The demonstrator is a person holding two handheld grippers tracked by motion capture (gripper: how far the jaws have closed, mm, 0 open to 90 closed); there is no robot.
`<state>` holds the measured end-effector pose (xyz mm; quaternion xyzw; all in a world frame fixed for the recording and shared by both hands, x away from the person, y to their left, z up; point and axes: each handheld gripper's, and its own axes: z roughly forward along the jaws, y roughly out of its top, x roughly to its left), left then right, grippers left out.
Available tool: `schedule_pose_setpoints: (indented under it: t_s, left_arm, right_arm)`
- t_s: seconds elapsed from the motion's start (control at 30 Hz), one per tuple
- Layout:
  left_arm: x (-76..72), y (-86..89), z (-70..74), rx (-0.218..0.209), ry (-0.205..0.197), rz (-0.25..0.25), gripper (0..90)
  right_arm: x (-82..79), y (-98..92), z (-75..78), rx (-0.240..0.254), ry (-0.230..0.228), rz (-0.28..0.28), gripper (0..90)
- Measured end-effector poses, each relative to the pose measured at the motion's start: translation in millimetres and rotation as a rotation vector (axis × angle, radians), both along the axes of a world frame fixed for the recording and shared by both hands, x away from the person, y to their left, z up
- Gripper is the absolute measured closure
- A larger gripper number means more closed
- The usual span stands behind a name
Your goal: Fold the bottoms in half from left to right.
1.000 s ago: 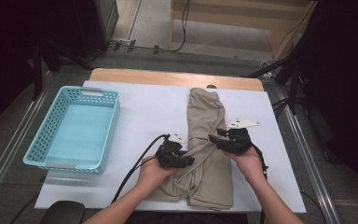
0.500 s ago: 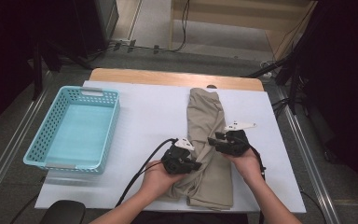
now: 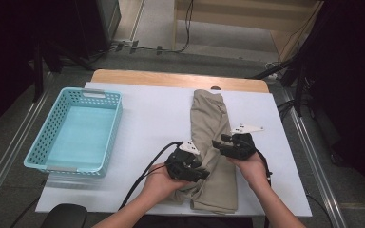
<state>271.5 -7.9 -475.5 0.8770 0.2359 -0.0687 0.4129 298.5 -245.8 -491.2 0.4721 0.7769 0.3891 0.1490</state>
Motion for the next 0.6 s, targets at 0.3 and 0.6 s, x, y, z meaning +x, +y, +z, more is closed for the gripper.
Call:
schedule_pose_setpoints:
  t_s: [0.3,0.6]
  left_arm:
    - [17.4,21.2,5.6,0.005,-0.026,0.079,48.1]
    - [34.3,34.7,3.9,0.01,-0.033,0.149,48.0]
  right_arm:
    - [-3.7,12.7,-12.3,0.013,0.039,0.017,48.7]
    - [0.9,14.2,-26.1,-0.08,0.089,0.029,82.9]
